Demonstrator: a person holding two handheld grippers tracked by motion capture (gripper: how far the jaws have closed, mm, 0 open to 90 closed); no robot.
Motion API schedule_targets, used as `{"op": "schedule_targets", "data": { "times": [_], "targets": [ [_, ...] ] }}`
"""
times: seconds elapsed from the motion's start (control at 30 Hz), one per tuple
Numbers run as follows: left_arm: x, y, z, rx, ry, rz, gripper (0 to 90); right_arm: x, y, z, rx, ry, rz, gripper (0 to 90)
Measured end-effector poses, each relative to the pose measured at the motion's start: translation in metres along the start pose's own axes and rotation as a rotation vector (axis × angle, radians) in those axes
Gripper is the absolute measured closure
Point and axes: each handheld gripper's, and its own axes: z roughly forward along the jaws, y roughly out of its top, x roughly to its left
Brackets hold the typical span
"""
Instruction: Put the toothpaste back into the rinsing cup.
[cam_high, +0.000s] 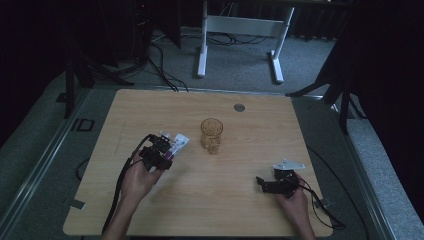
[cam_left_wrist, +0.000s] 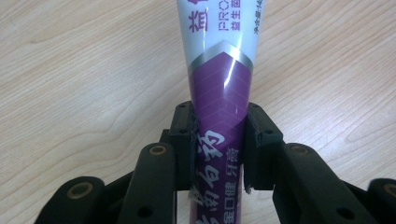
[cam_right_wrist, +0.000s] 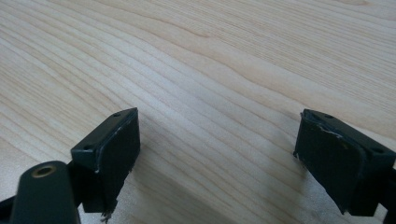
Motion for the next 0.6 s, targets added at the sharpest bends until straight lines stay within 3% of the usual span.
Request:
{"op": "schedule_targets", "data": {
  "times": [0.6],
  "targets": [
    [-0.0015, 0.0052, -0.0094, -0.091, -0.005, -0.029, 69.1, 0.0000, 0.0000, 0.0000, -0.001, 0.000, 0.000, 13.8]
  ]
}}
